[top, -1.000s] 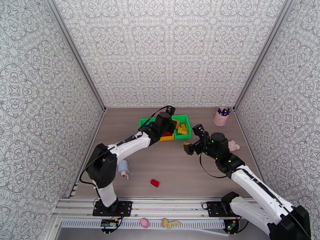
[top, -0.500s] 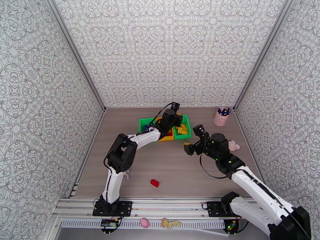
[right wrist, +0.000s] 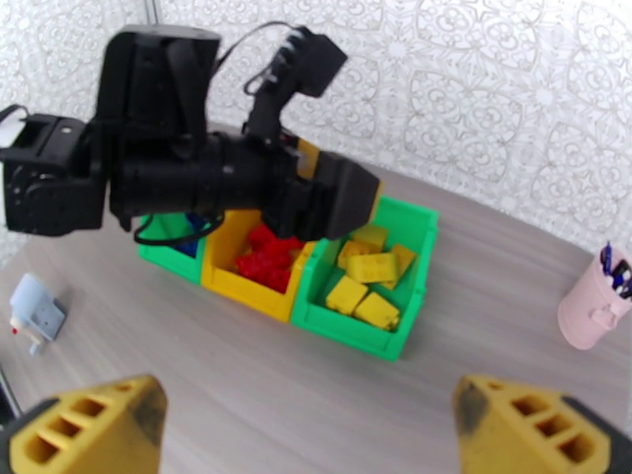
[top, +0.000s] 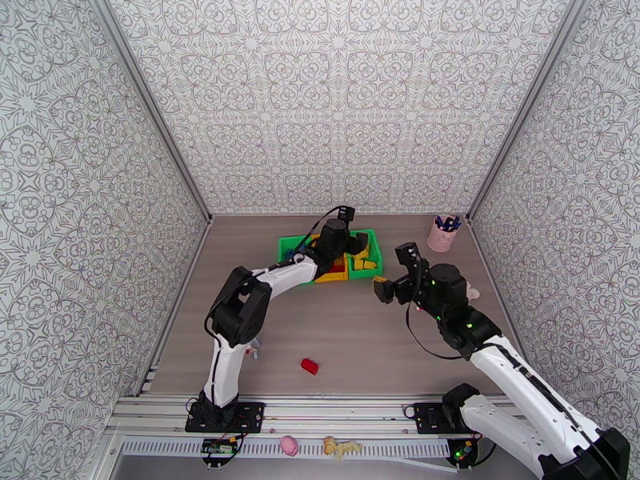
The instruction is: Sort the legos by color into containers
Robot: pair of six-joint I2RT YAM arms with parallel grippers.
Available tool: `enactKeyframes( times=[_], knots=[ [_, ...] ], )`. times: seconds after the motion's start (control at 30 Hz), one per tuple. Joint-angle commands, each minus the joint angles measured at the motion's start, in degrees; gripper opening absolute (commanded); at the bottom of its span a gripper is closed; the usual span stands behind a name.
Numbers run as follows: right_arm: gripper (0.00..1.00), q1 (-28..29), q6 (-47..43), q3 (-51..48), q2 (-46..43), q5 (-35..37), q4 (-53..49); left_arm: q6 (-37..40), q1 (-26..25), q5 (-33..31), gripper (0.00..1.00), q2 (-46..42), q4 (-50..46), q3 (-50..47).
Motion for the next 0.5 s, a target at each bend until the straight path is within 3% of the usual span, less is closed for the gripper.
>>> enactKeyframes(
  times=[0.0,0.1,0.27,0.47],
  knots=[
    [0.99,0.39,3.99,1.7,3.26,-5.31,-1.08,-3.01,1.68,1.17,0.81,-8.85,0.16,-5.26],
    [0.94,4.13,4.75,2.71,6.05,-4.03,-3.81,-6.24,3.79,1.37,0.88,-14.68,-0.28,-11.12],
    [0.94,13.73,7.89,6.06,10.85,2.48,-10.81,-10.76,8.52,2.37,0.96,-23.48,-1.69,-19.16],
    [0.95,27.04,13.61,9.74,18.75,7.67,-15.45,-13.22,14.95,3.77,0.98,-30.83,-5.55,-24.76]
  ],
)
